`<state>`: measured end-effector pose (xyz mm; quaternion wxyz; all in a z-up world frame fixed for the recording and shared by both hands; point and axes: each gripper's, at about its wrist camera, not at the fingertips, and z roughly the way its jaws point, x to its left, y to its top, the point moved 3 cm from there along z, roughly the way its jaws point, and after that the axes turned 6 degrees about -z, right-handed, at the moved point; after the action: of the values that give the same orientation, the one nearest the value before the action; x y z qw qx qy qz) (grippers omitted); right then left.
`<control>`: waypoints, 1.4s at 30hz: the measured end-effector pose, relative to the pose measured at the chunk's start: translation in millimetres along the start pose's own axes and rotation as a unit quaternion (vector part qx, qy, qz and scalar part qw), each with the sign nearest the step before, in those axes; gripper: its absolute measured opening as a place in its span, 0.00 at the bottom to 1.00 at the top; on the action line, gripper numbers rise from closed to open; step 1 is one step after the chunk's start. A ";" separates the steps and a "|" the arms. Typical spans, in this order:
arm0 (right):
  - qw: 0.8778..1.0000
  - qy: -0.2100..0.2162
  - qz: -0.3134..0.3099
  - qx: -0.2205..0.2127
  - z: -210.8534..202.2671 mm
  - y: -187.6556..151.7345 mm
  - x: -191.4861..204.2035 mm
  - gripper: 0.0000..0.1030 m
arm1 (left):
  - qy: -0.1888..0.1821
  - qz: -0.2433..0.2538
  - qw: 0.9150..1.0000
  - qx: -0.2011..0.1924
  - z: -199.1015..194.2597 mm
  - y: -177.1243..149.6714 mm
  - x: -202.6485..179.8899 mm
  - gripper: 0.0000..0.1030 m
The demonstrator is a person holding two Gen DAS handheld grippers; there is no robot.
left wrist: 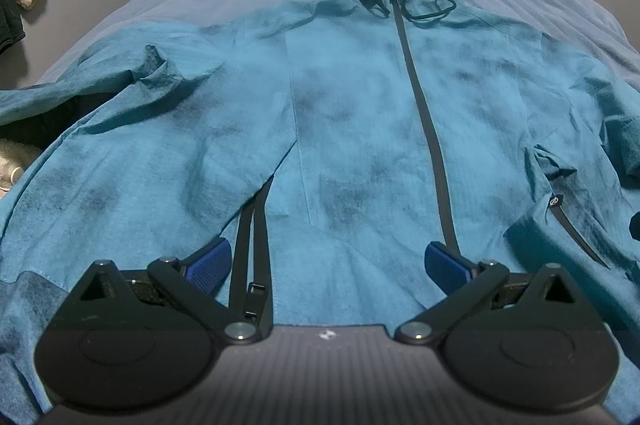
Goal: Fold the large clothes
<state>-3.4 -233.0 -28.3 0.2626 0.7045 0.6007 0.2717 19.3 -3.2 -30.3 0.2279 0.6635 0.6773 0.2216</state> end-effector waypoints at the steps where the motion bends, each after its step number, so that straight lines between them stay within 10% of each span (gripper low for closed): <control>1: 1.000 0.000 0.000 0.000 -0.1 0.1 0.0 1.00 | 0.000 0.000 1.000 0.000 0.0 -0.1 -0.1 1.00; 42: 1.000 0.000 0.001 0.006 5.2 -3.0 0.5 1.00 | 0.002 0.001 1.000 0.003 1.7 -5.5 1.4 1.00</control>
<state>-1.9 -232.3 -34.1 0.2583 0.7065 0.6019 0.2683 15.9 -2.0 -35.0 0.2245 0.6646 0.6775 0.2211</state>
